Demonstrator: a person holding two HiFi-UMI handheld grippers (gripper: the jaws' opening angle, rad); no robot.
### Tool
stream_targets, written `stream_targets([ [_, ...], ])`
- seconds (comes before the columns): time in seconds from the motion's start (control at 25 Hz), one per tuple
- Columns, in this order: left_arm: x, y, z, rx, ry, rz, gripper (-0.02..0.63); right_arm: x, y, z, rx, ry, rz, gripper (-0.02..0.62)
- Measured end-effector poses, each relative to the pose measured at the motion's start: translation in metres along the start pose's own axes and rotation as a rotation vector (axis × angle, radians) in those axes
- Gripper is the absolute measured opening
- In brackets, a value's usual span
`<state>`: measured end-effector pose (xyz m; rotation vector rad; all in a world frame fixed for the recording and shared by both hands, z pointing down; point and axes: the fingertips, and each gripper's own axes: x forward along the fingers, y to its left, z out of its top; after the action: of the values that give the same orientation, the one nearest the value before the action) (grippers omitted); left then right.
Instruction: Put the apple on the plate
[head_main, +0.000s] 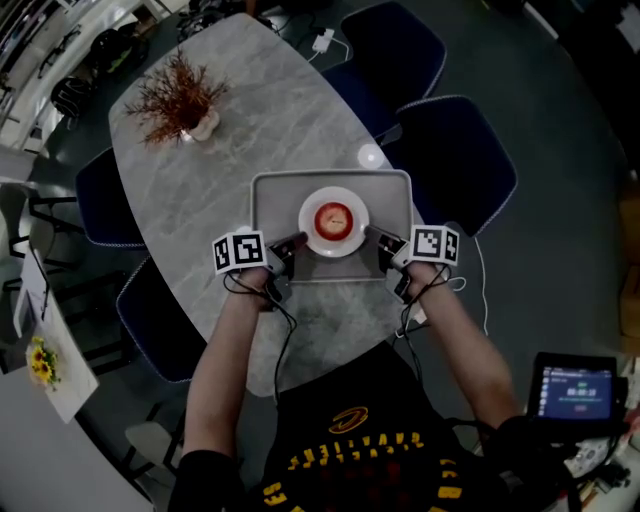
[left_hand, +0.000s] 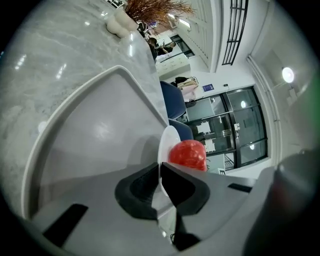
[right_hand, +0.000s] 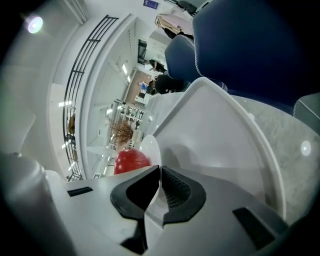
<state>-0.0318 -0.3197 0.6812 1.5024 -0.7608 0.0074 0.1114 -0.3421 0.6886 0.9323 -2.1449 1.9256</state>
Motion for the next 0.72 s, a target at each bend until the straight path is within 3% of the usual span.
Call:
stream_targets([
  [0.2, 0.010, 0.013, 0.005, 0.009, 0.042, 0.067, 0.020, 0.010, -0.014, -0.001, -0.016, 0.063, -0.044, 0.026],
  [0.72, 0.019, 0.036, 0.002, -0.007, 0.123, 0.180, 0.020, 0.019, -0.025, -0.004, 0.005, 0.075, -0.080, 0.026],
])
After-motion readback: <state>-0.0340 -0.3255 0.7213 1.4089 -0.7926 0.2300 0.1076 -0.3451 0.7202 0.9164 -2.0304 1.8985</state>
